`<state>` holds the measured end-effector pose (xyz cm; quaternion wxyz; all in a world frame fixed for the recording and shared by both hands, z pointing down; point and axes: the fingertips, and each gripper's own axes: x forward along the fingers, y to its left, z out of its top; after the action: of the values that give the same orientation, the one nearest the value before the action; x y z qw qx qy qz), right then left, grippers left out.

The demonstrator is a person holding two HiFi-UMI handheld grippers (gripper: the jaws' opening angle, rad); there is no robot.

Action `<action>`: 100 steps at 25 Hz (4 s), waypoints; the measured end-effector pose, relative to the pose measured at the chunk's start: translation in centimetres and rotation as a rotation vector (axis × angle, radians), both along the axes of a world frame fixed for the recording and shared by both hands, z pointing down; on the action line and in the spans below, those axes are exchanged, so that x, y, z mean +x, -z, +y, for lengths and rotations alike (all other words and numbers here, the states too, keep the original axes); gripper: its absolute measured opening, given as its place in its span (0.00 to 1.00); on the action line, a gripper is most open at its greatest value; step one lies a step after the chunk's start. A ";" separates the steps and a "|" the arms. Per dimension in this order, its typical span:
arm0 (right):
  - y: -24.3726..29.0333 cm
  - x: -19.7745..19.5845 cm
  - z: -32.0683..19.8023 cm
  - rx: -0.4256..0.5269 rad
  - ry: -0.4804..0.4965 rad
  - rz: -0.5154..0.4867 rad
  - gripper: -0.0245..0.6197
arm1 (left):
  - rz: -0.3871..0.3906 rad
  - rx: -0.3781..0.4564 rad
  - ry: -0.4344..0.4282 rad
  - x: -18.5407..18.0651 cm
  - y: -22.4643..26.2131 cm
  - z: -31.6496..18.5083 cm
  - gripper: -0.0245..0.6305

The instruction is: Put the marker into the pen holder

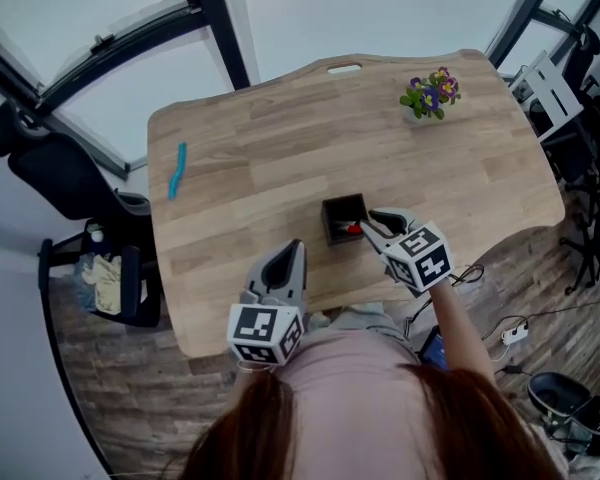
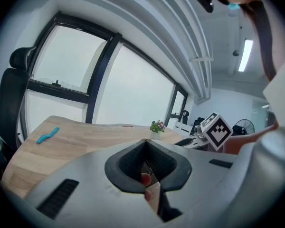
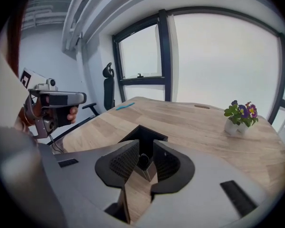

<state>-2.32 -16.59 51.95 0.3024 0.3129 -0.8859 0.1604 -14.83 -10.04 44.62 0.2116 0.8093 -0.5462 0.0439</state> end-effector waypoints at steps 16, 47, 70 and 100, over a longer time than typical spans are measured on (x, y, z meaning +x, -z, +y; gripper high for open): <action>3.8 1.3 1.5 0.143 -0.289 -0.189 0.11 | -0.025 0.037 -0.146 -0.1 0.6 1.4 0.04; 13.3 3.3 6.2 0.545 -0.455 -0.222 0.04 | -0.046 0.250 -0.081 1.0 8.2 1.7 0.04; 17.5 8.3 12.2 0.635 -0.418 -0.283 0.04 | -0.080 0.231 -0.032 6.3 10.3 8.6 0.04; 19.7 12.8 20.1 0.649 -0.367 -0.320 0.04 | -0.114 0.262 -0.001 11.1 11.9 16.3 0.04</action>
<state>10.43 3.49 32.23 0.0127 0.5161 -0.8559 -0.0298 -3.71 6.25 32.67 0.0726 0.8266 -0.5579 0.0181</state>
